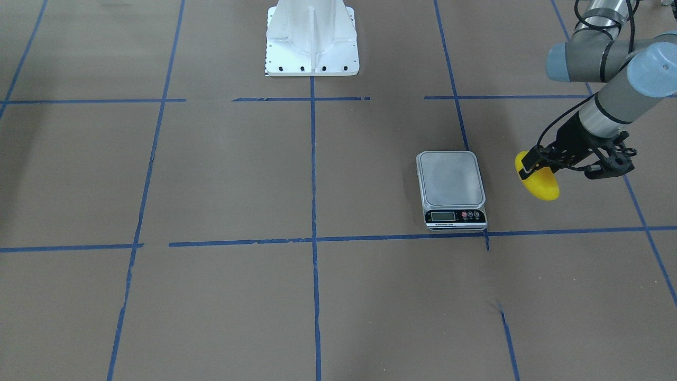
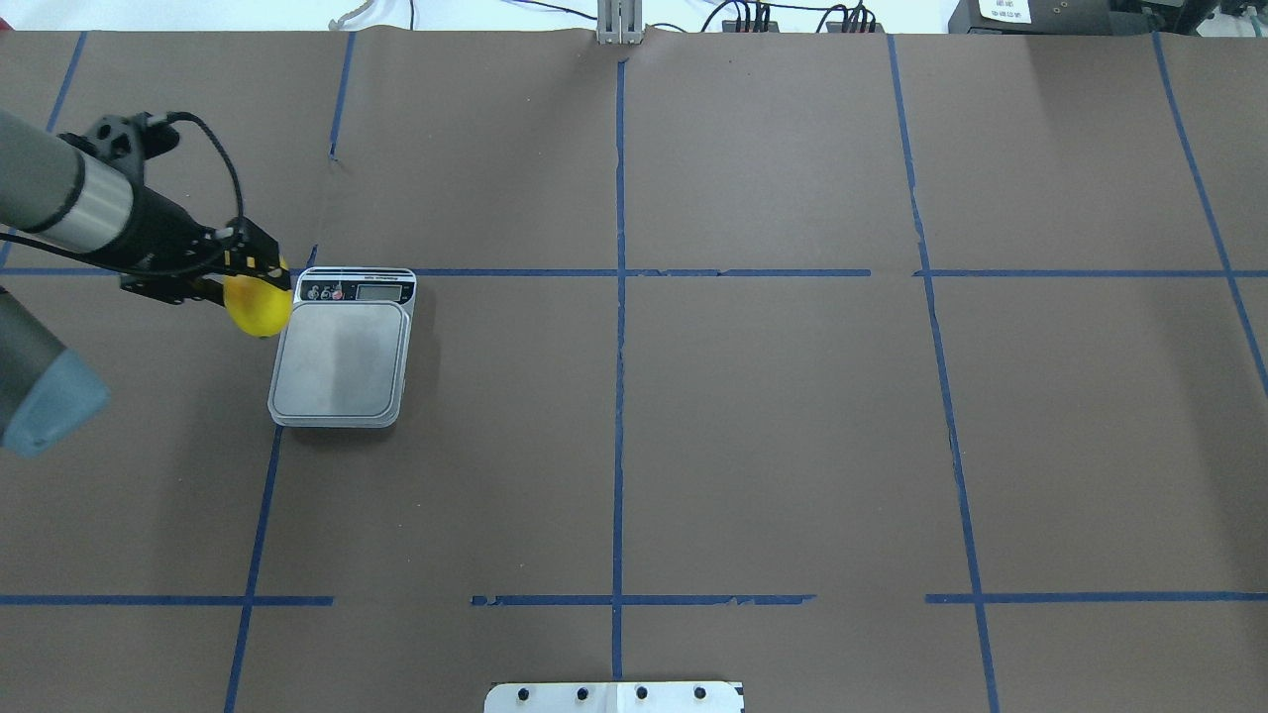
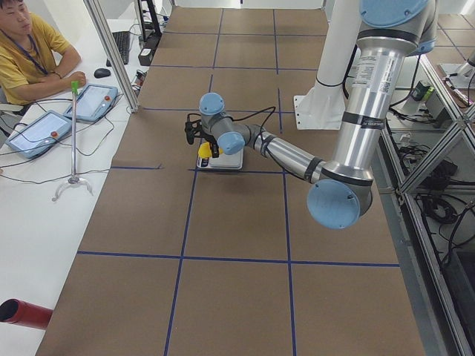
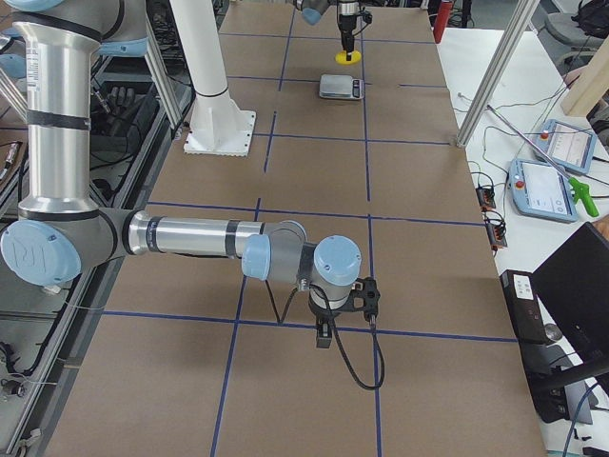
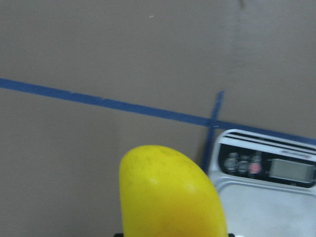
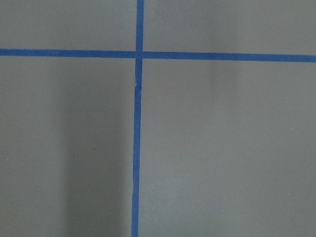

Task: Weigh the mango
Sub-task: 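Lift the mango with the left gripper and carry it over the scale, then lower the mango onto the scale pan and open the left gripper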

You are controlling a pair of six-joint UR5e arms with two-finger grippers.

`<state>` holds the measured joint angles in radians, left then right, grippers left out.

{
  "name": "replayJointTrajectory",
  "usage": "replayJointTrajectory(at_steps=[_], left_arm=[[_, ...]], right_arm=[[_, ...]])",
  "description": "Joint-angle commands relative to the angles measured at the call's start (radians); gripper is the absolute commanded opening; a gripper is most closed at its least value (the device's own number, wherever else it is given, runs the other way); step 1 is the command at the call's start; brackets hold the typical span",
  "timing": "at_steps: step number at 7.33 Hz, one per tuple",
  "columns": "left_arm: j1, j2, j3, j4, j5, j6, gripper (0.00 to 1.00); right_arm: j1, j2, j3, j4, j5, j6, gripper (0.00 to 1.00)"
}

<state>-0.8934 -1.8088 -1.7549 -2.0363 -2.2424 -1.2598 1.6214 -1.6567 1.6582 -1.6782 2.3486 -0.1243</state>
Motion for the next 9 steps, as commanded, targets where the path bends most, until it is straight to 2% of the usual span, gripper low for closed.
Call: replayJointTrajectory(at_steps=[1, 2, 4, 7, 8, 9], left_arm=[[0.141, -0.034, 0.014, 0.002, 0.126, -0.075, 0.0], [0.134, -0.026, -0.007, 0.008, 0.127, -0.075, 0.0], [0.142, -0.029, 0.0, 0.108, 0.136, -0.075, 0.0], [0.143, -0.03, 0.005, 0.117, 0.138, -0.073, 0.0], [0.143, -0.029, 0.005, 0.117, 0.138, -0.067, 0.54], [0.142, -0.027, -0.003, 0.117, 0.164, -0.066, 1.0]], right_arm=[[0.0, 0.0, 0.0, 0.0, 0.0, 0.0, 1.0], [0.0, 0.0, 0.0, 0.0, 0.001, 0.0, 1.0], [0.0, 0.0, 0.0, 0.0, 0.0, 0.0, 1.0], [0.0, 0.0, 0.002, 0.0, 0.0, 0.0, 1.0], [0.0, 0.0, 0.0, 0.0, 0.0, 0.0, 1.0], [0.0, 0.0, 0.0, 0.0, 0.0, 0.0, 1.0]])
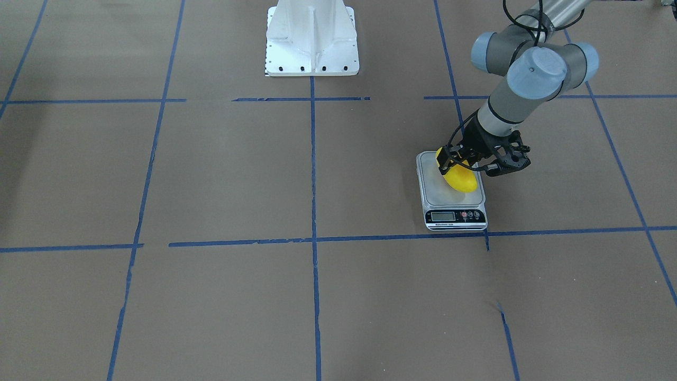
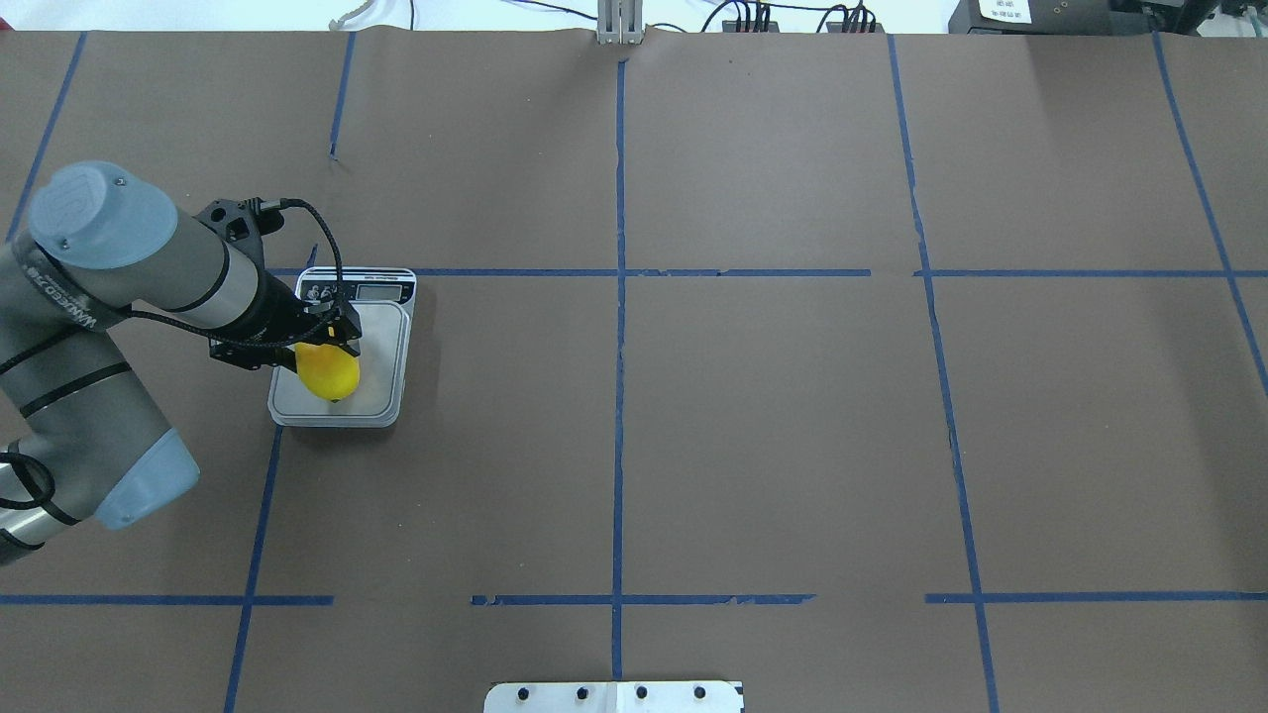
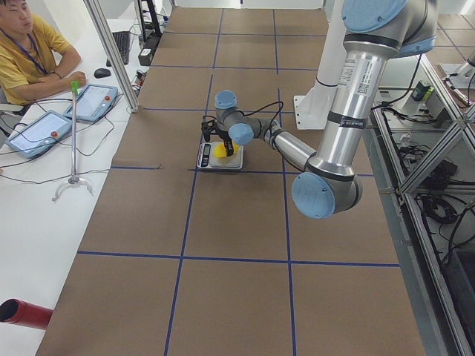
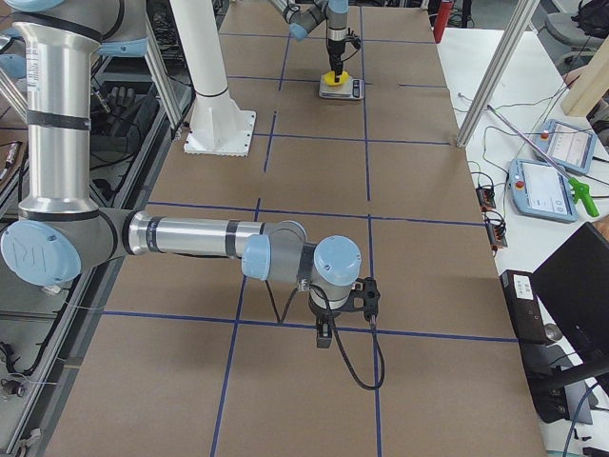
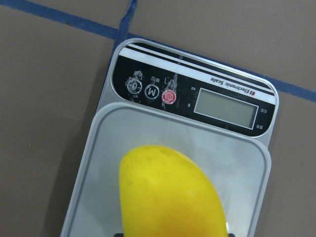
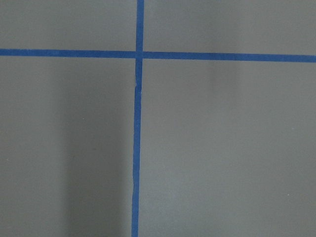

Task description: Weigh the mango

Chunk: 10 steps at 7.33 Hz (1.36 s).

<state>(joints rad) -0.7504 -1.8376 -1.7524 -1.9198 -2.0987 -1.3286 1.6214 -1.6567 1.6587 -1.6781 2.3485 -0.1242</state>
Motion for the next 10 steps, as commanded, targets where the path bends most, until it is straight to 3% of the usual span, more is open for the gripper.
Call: replayJointTrajectory(at_steps=[1, 3, 5, 6, 7, 8, 10], left_arm=[[-0.007, -0.005, -0.016, 0.001, 0.038, 0.003, 1.0], [-0.032, -0.002, -0.047, 0.001, 0.042, 0.026, 1.0], [-0.175, 0.05, -0.05, 0.015, 0.028, 0.252, 1.0], [-0.284, 0.069, -0.026, 0.018, -0.03, 0.39, 1.0], [-0.397, 0.113, 0.006, 0.016, -0.132, 0.587, 1.0], [-0.531, 0.171, 0.029, 0.024, -0.173, 0.82, 1.0], [-0.778, 0.182, 0.139, 0.149, -0.175, 1.267, 1.0]], right_arm=[[0.0, 0.0, 0.0, 0.0, 0.0, 0.0, 1.0], [0.0, 0.0, 0.0, 0.0, 0.0, 0.0, 1.0], [0.0, 0.0, 0.0, 0.0, 0.0, 0.0, 1.0], [0.0, 0.0, 0.0, 0.0, 0.0, 0.0, 1.0], [0.0, 0.0, 0.0, 0.0, 0.0, 0.0, 1.0], [0.0, 0.0, 0.0, 0.0, 0.0, 0.0, 1.0], [0.0, 0.0, 0.0, 0.001, 0.0, 0.0, 1.0]])
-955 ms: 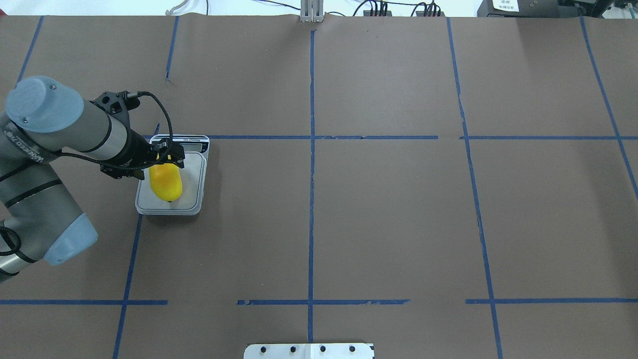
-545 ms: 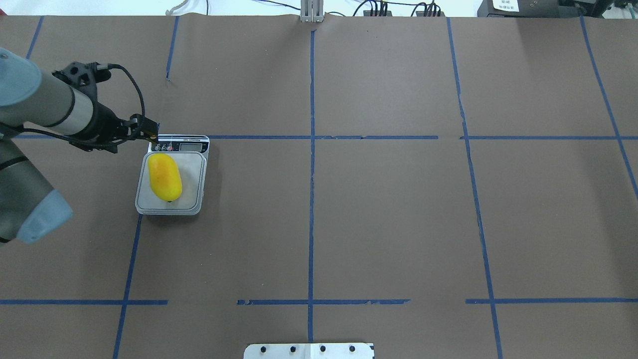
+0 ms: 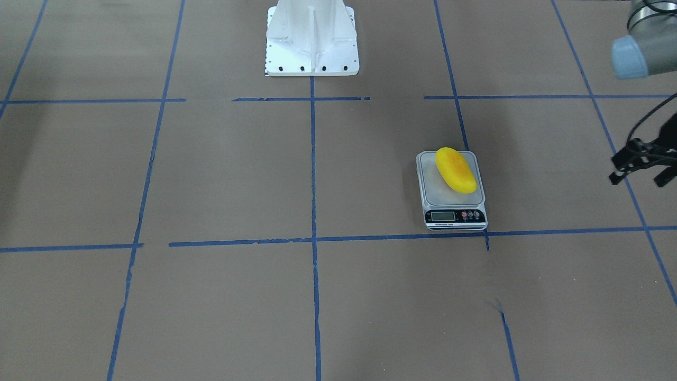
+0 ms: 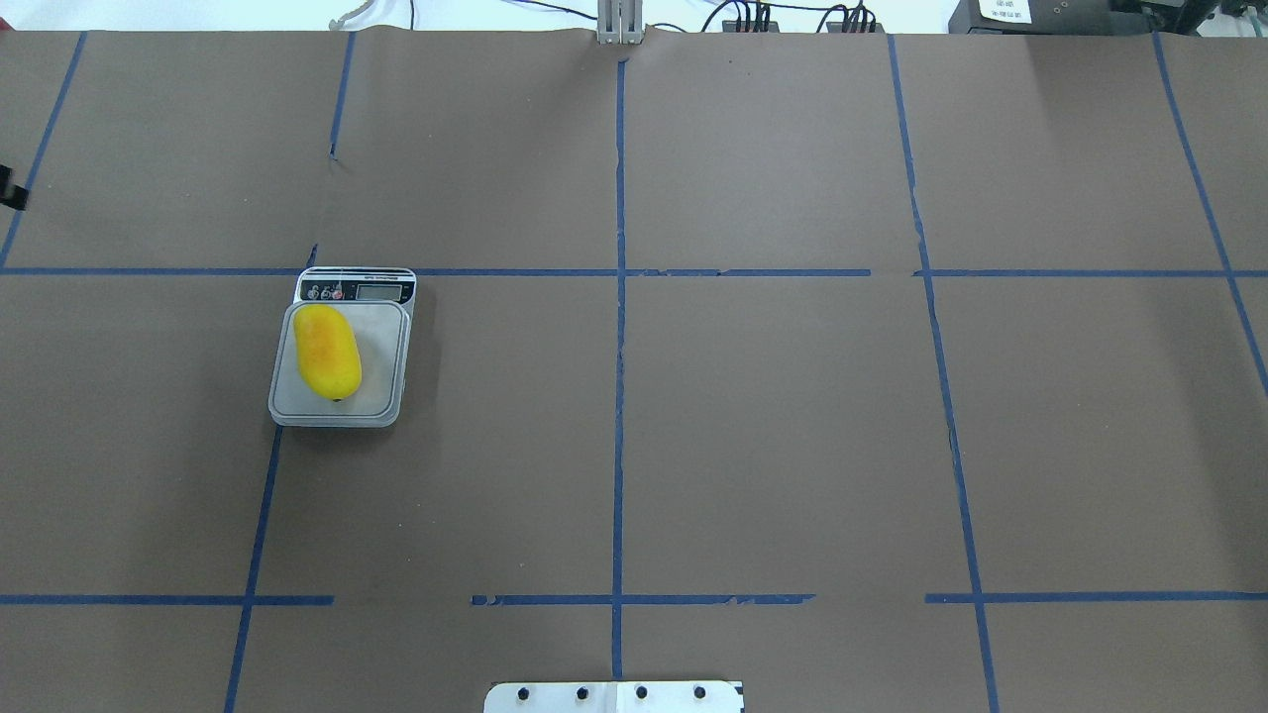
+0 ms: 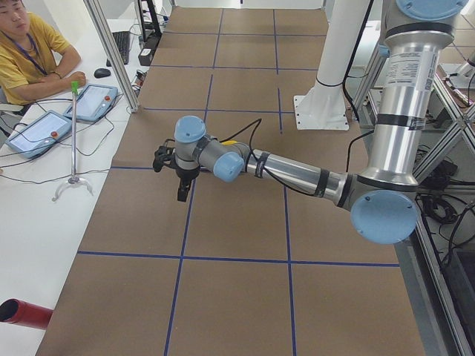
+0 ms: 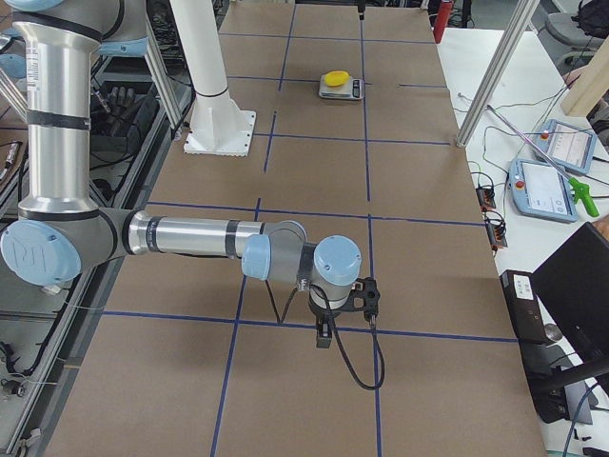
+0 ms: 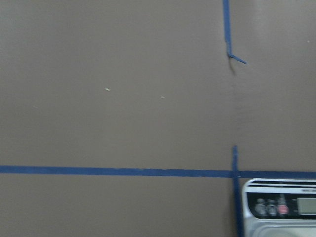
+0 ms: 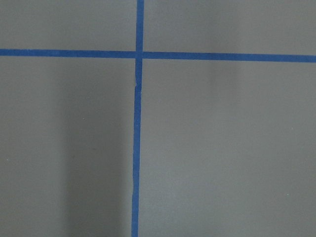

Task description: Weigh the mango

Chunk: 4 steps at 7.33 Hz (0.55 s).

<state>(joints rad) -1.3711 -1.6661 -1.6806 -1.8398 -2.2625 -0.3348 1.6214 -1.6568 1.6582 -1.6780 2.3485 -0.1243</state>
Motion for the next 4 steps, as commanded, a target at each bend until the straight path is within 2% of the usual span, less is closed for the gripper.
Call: replayJointTrajectory(at_steps=[1, 2, 3, 4], left_arm=[[-0.272, 0.005, 0.196, 0.077, -0.069, 0.445, 1.0], [-0.284, 0.009, 0.269, 0.114, -0.157, 0.492, 1.0], [-0.278, -0.01, 0.265, 0.258, -0.157, 0.485, 1.0], [-0.273, 0.024, 0.253, 0.283, -0.163, 0.497, 1.0]], right_arm=[[0.0, 0.0, 0.0, 0.0, 0.0, 0.0, 1.0], [0.0, 0.0, 0.0, 0.0, 0.0, 0.0, 1.0], [0.0, 0.0, 0.0, 0.0, 0.0, 0.0, 1.0], [0.0, 0.0, 0.0, 0.001, 0.0, 0.0, 1.0]])
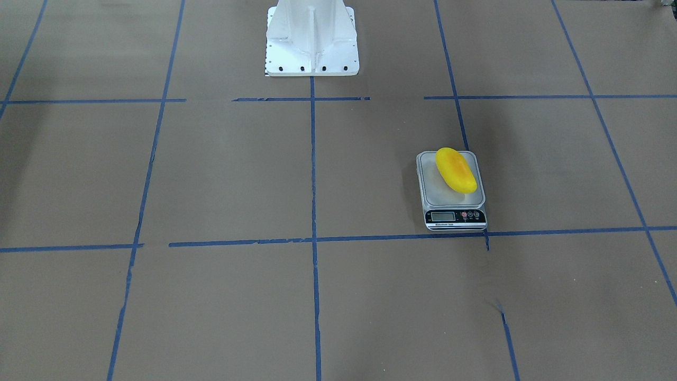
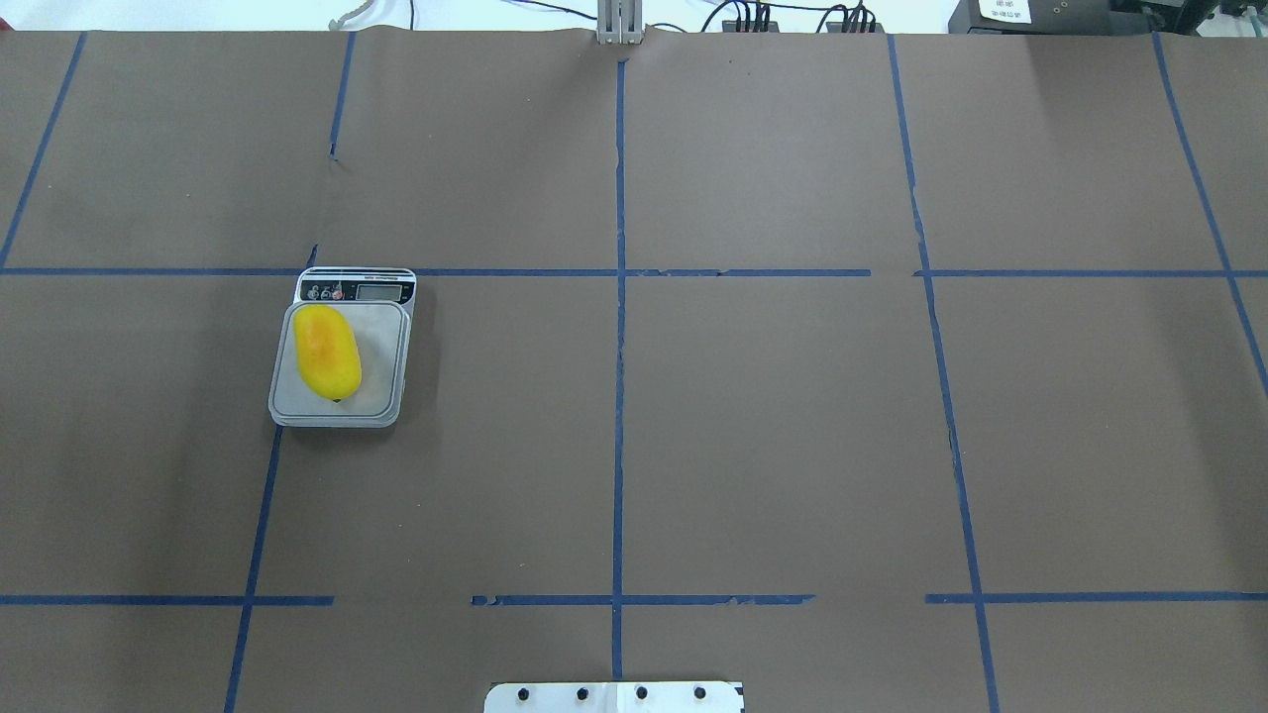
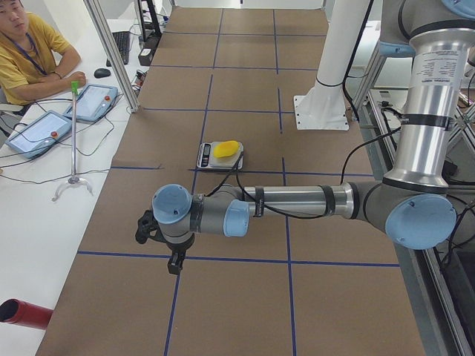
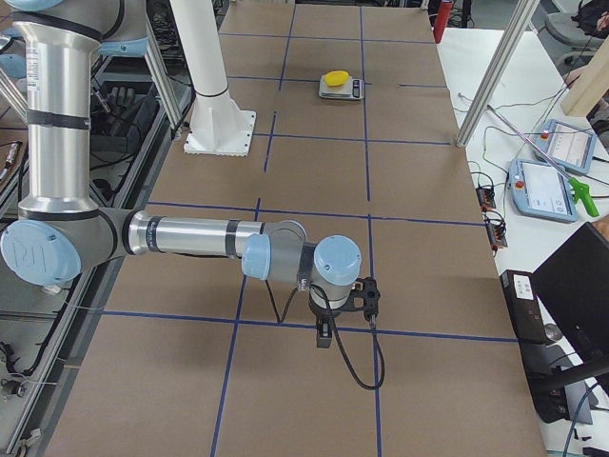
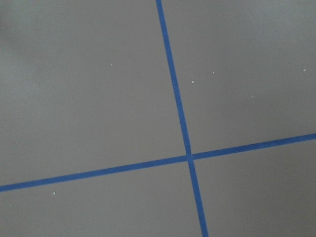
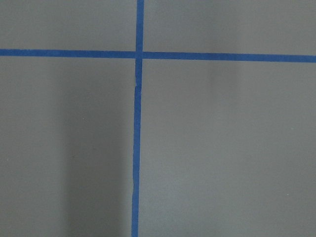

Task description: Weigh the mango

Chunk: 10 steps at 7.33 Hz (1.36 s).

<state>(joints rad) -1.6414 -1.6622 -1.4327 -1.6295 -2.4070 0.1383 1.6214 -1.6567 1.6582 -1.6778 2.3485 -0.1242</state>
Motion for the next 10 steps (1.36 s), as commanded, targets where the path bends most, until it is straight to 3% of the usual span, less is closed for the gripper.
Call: replayJointTrajectory(at_steps=[1, 3, 4, 10], left_arm=[[0.0, 0.073, -0.009, -0.005, -0.012, 0.018, 1.0], [0.0, 0.131, -0.014, -0.163, -0.015, 0.017, 1.0], [0.0, 0.124, -0.015, -0.183, -0.009, 0.018, 1.0], [0.0, 0.124, -0.097, -0.156, -0.026, 0.024, 1.0]], right_arm=[[0.0, 0.0, 0.0, 0.0, 0.0, 0.0, 1.0], [0.0, 0.0, 0.0, 0.0, 0.0, 0.0, 1.0], [0.0, 0.0, 0.0, 0.0, 0.002, 0.0, 1.0], [0.0, 0.0, 0.0, 0.0, 0.0, 0.0, 1.0]])
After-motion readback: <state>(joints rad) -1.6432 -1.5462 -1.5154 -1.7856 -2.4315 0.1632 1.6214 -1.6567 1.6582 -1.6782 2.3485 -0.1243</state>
